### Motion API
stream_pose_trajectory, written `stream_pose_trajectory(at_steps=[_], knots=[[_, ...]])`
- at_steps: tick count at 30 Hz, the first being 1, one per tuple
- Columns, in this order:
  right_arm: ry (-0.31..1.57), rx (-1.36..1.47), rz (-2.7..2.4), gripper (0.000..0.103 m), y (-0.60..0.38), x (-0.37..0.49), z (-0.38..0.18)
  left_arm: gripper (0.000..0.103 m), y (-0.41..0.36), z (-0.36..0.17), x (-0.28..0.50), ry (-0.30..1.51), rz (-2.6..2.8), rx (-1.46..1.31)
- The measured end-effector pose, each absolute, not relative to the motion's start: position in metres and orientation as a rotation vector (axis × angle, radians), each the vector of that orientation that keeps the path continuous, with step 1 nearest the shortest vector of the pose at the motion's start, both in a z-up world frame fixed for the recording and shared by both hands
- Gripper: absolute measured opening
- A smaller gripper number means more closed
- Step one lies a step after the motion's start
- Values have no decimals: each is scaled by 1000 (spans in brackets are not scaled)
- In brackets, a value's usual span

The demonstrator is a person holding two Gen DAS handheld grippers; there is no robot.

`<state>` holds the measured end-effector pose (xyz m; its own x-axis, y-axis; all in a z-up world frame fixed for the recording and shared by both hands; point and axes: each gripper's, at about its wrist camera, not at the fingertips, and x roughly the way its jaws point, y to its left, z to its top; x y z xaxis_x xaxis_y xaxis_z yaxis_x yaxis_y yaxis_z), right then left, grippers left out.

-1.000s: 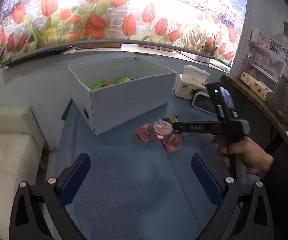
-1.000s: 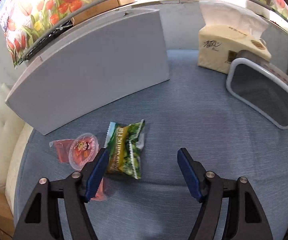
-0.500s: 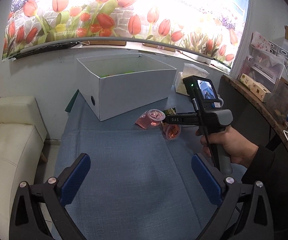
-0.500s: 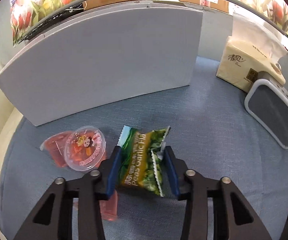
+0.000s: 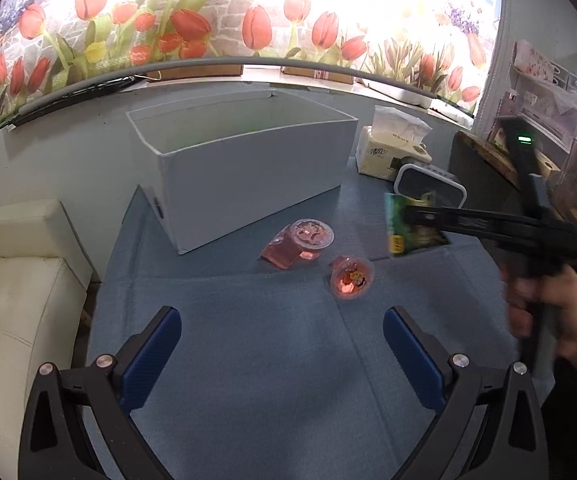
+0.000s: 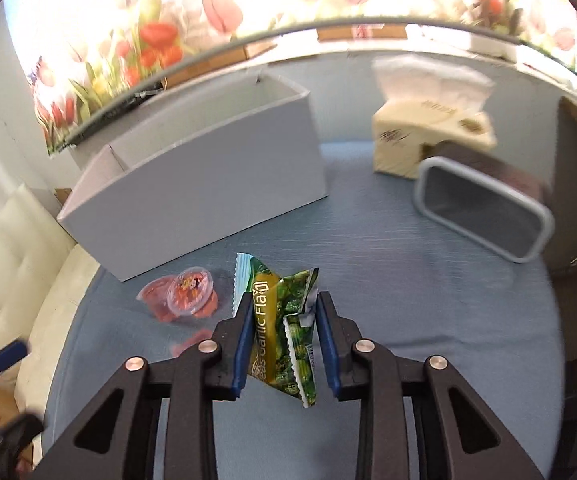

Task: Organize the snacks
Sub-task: 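Reach the right tool to the small green snack packet, grasp and lift it, then grasp a pink jelly cup with the left tool while the right holds the packet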

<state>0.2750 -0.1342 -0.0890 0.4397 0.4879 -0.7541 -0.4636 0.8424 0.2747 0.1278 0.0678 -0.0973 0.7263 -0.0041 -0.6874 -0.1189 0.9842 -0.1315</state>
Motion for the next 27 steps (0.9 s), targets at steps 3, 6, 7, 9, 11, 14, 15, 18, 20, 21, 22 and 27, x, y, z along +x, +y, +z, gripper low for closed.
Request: stream_pose_trajectory(at_steps=[3, 6, 7, 9, 11, 14, 15, 18, 20, 21, 22, 27], knots=[[914, 41, 587, 32, -154, 258, -77, 103, 48, -107, 151, 776, 57, -155], [903, 61, 582, 32, -179, 239, -72, 103, 24, -119, 176, 802, 57, -126], [904, 64, 576, 32, -190, 232, -70, 103, 16, -124, 185, 811, 57, -118], [909, 68, 569, 32, -206, 219, -68, 103, 4, -132, 200, 823, 73, -100], [908, 75, 564, 32, -221, 211, -70, 103, -2, -139, 212, 833, 95, -100], [915, 81, 549, 32, -243, 194, -68, 103, -8, -149, 227, 843, 135, -105], [920, 87, 551, 32, -251, 188, -68, 103, -9, -152, 231, 853, 144, -110], [917, 95, 541, 32, -266, 176, -68, 102, -10, -157, 239, 855, 163, -112], [926, 117, 551, 32, -274, 170, -69, 93, -9, -161, 243, 867, 176, -118], [926, 128, 554, 32, -278, 166, -69, 83, -7, -163, 245, 881, 180, -124], [923, 130, 553, 32, -280, 164, -70, 77, -7, -166, 245, 892, 184, -127], [917, 133, 580, 32, -280, 154, -69, 52, -6, -173, 243, 903, 194, -123]])
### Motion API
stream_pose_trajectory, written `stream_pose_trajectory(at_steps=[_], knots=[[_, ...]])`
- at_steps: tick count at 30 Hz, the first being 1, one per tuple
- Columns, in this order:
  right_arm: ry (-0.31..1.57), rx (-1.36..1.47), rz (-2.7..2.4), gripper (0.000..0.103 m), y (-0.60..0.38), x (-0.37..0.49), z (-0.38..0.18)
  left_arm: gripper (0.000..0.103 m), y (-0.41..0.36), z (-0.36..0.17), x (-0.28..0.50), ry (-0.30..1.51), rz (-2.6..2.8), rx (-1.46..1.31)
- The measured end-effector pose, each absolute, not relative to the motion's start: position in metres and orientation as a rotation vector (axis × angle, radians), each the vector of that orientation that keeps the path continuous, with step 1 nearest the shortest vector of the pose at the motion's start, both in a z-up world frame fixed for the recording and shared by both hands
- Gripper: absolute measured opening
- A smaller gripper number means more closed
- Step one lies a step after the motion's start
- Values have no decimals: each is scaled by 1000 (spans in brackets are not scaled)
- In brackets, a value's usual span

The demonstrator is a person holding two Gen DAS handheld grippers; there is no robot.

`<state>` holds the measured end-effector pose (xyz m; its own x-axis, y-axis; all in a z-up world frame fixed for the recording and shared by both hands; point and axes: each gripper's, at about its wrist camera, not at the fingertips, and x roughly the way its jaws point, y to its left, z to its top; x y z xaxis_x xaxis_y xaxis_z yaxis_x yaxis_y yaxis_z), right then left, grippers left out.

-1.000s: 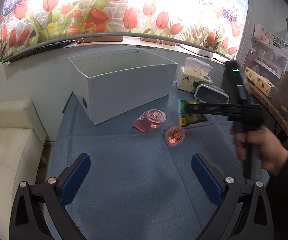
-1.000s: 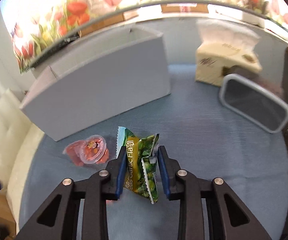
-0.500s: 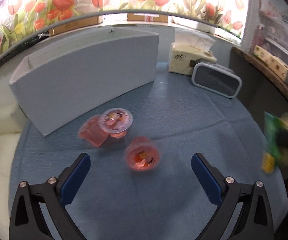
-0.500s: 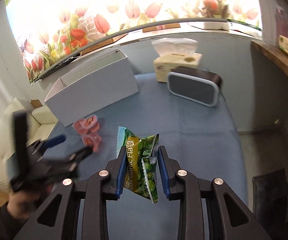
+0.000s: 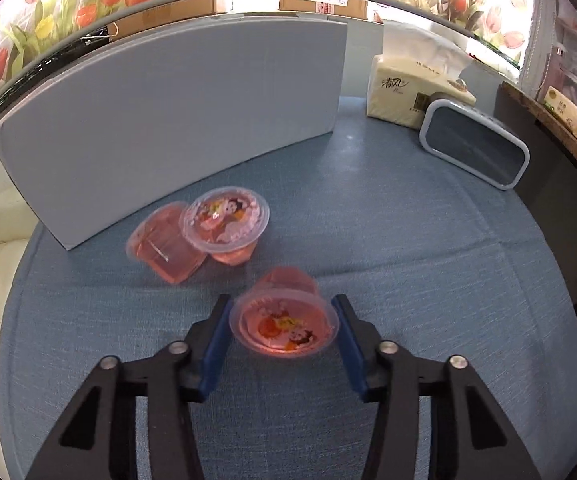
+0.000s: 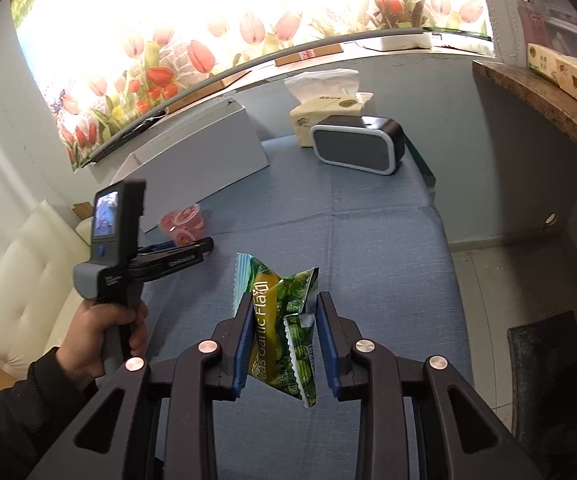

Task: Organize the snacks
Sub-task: 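Grasp a pink jelly cup with the left tool while the right holds the packet, then drop pink jelly cup in box with left tool while right drops packet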

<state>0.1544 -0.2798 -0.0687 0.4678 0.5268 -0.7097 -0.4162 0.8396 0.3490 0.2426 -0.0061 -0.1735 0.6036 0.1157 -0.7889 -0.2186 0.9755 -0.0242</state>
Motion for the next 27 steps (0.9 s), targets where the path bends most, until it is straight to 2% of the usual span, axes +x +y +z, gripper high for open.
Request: stream_pose_trajectory(at_steps=[9, 17, 27], knots=[[904, 110, 614, 32, -263, 151, -63, 51, 1, -158, 226, 884, 156, -157], [896, 93, 669, 32, -223, 176, -49, 51, 22, -99, 202, 784, 129, -184], [865, 50, 752, 32, -127, 252, -16, 52, 96, -19, 213, 674, 148, -262]])
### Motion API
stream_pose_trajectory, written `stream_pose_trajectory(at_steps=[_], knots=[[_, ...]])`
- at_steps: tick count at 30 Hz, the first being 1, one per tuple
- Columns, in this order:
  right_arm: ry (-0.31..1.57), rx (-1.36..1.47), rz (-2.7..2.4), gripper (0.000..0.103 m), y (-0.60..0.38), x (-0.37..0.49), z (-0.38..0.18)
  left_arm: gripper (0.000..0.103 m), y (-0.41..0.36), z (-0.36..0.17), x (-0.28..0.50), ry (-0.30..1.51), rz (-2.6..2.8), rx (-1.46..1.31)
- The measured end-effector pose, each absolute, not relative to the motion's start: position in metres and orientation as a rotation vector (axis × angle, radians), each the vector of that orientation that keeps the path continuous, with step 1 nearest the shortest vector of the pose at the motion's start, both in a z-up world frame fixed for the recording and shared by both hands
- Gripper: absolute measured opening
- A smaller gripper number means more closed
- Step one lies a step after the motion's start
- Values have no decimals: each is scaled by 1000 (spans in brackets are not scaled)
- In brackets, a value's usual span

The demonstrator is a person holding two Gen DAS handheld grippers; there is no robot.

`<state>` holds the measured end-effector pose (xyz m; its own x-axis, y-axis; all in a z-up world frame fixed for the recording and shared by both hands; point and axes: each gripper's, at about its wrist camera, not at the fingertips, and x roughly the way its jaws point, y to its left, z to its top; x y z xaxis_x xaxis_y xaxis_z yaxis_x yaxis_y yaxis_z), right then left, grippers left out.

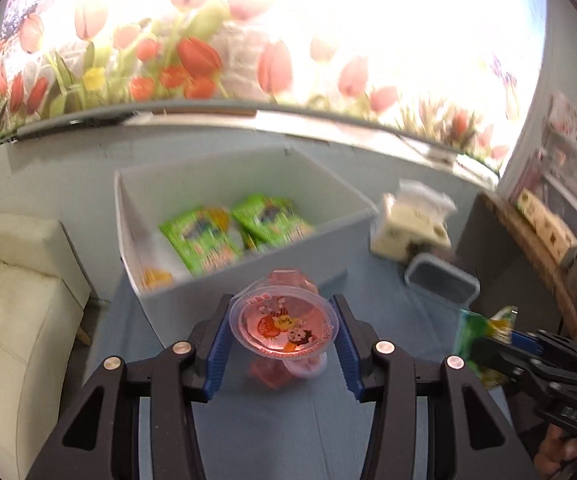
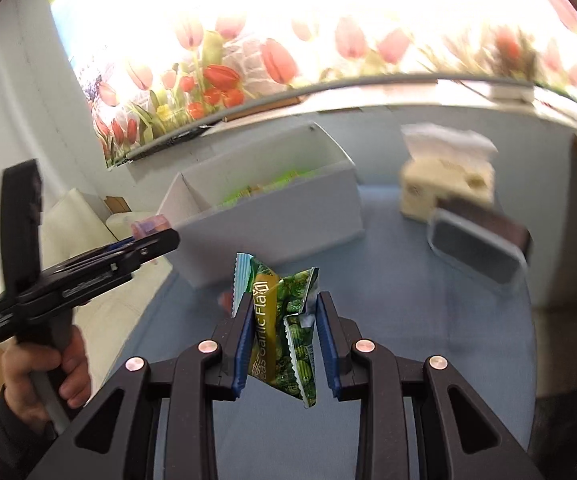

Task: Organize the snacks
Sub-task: 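Drop pink jelly cup in box with left tool while right drops packet, then reach the right tool to the round pink jelly cup with cartoon lid and grasp it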

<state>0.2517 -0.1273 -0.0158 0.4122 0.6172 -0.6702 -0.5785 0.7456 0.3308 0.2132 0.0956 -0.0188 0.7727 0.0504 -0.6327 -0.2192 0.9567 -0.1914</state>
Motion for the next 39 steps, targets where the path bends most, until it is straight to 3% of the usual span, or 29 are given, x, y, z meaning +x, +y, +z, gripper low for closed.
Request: stream_pose_trajectory(at_steps=[9, 17, 18, 20, 21, 22, 39], knots=[[845, -27, 745, 32, -27, 336, 21, 52, 157, 7, 267, 661, 154, -265], [947, -24, 699, 33, 29, 407, -4, 54, 193, -21, 303, 717, 156, -254], [966, -21, 694, 35, 34, 413, -9, 69, 197, -24, 305, 726, 145, -254], [1003, -19, 675, 57, 40, 421, -19, 102, 202, -27, 307, 731, 133, -261], [1004, -10, 639, 83, 41, 423, -23, 103, 205, -27, 305, 708, 125, -265], [991, 4, 632, 93, 39, 422, -24, 103, 208, -28, 304, 704, 123, -271], [965, 2, 748, 95, -11, 367, -13, 103, 189, -32, 255, 681, 88, -247]])
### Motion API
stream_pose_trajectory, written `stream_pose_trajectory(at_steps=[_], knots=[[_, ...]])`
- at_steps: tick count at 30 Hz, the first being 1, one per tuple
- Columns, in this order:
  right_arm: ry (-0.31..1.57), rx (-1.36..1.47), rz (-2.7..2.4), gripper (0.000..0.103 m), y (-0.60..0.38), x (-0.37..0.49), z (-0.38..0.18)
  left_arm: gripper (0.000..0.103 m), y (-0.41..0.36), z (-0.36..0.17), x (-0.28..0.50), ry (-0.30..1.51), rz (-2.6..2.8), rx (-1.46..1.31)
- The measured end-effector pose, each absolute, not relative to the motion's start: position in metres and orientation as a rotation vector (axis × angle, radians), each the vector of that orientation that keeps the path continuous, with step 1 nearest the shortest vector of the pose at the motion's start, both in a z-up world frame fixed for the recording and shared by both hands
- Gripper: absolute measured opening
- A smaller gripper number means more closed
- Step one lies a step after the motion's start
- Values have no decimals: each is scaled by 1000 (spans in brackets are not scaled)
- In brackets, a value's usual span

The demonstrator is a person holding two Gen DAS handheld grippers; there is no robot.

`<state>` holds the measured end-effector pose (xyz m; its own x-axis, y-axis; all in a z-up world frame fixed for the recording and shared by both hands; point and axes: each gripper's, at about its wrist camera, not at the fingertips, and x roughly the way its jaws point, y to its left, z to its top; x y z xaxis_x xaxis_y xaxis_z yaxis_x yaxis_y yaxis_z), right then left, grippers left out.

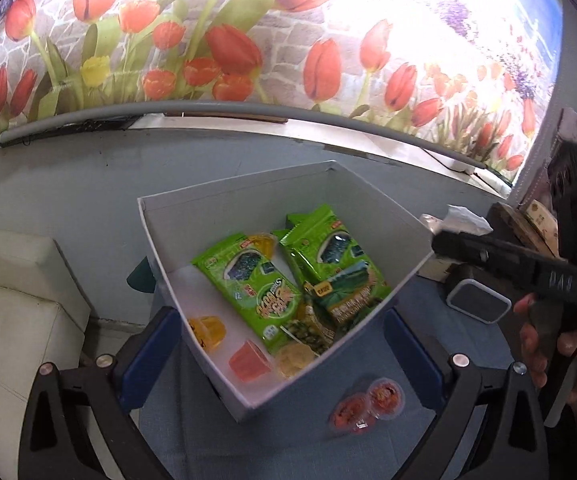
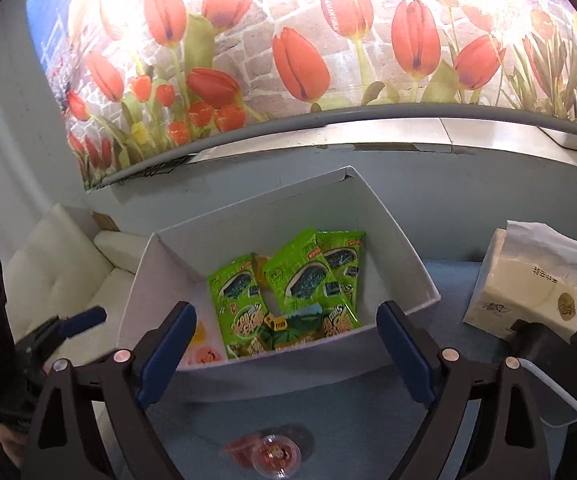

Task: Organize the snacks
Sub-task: 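Reach the right tool to the round pink jelly cup with cartoon lid and grasp it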

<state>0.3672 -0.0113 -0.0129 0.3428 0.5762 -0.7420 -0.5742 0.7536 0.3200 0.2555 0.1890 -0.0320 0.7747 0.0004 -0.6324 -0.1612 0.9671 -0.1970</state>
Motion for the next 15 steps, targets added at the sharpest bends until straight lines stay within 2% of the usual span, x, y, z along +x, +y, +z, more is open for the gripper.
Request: stream_pose_trajectory(at_steps=[7, 15], knots=[[1027, -52, 851, 95, -61, 299, -50, 103, 155, -30, 210, 651, 31, -254], [1103, -178, 890, 95, -46, 266, -100, 103, 118, -50, 151, 676, 8, -244]])
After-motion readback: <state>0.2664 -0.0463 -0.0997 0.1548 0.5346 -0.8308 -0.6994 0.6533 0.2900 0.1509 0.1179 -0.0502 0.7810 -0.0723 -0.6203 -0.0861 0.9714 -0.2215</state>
